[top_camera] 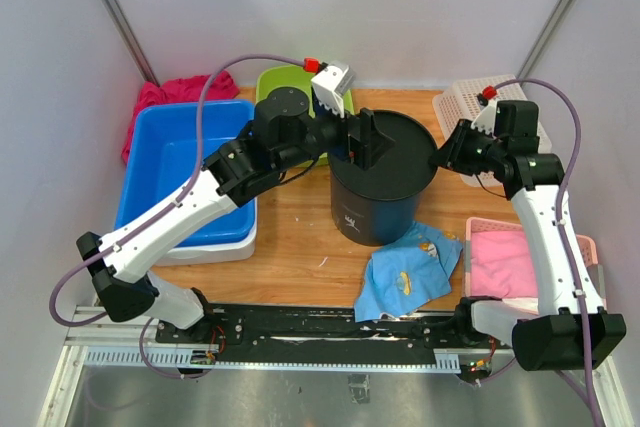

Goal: Turn the large container upside down

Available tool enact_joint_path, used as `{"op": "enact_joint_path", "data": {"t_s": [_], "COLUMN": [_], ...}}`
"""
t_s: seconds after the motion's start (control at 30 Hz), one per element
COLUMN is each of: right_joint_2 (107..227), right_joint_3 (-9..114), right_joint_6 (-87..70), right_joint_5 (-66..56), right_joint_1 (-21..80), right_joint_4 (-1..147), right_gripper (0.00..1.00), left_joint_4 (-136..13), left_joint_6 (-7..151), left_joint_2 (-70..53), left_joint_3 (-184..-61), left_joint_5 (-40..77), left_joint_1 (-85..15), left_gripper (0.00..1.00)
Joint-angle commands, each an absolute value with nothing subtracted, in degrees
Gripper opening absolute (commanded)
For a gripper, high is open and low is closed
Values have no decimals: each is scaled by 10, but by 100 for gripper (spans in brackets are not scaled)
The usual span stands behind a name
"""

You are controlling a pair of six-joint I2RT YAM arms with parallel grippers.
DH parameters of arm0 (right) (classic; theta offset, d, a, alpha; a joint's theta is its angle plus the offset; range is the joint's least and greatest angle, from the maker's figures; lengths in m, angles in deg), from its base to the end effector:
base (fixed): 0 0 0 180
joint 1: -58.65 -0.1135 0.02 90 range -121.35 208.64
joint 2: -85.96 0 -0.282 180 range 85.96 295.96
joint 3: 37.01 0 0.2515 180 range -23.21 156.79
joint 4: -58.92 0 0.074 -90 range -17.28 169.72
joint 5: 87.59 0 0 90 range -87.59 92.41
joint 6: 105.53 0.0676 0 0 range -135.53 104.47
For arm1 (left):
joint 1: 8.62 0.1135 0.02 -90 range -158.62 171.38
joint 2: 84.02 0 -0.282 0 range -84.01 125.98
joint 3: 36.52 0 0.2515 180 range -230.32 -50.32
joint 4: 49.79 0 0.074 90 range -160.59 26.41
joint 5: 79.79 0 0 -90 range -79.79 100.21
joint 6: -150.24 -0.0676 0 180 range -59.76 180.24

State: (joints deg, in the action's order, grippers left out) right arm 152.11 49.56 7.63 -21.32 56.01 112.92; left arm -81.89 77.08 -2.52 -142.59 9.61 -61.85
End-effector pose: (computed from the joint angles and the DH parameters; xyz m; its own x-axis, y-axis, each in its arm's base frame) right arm 0.2534 0.0389 0.3840 -0.6563 0.3302 -0.6784 -0.1294 0.8366 0.5323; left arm 0.2085 -0.2779 0.4784 -0.3053 -0.0753 -0.9493 0.7380 0.6113 -0.2859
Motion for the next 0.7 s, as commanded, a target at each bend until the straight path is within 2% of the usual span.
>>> {"op": "enact_joint_path", "data": {"t_s": [0.0, 0.3, 0.43, 0.67], "right_joint_2": [1536, 1611, 1656, 1751], "right_joint_3": [538, 611, 628, 694], "right_joint_6": [79, 112, 158, 219], "right_joint_5": [-168, -6, -10, 64], "right_joint_1": [550, 565, 600, 627], "right_joint_4": [1120, 1077, 1020, 971], "right_gripper": [3, 0, 1, 0], "left_joint_4": [-806, -813, -815, -828], "left_joint_6": [774, 763, 759, 752], "left_joint_2": [-27, -57, -77, -103], "left_joint_3": [-1416, -1388, -1371, -1351], "left_joint_5": [91, 51, 31, -4], "left_joint_1": [-618, -618, -618, -618], "left_gripper": [98, 98, 98, 99]}}
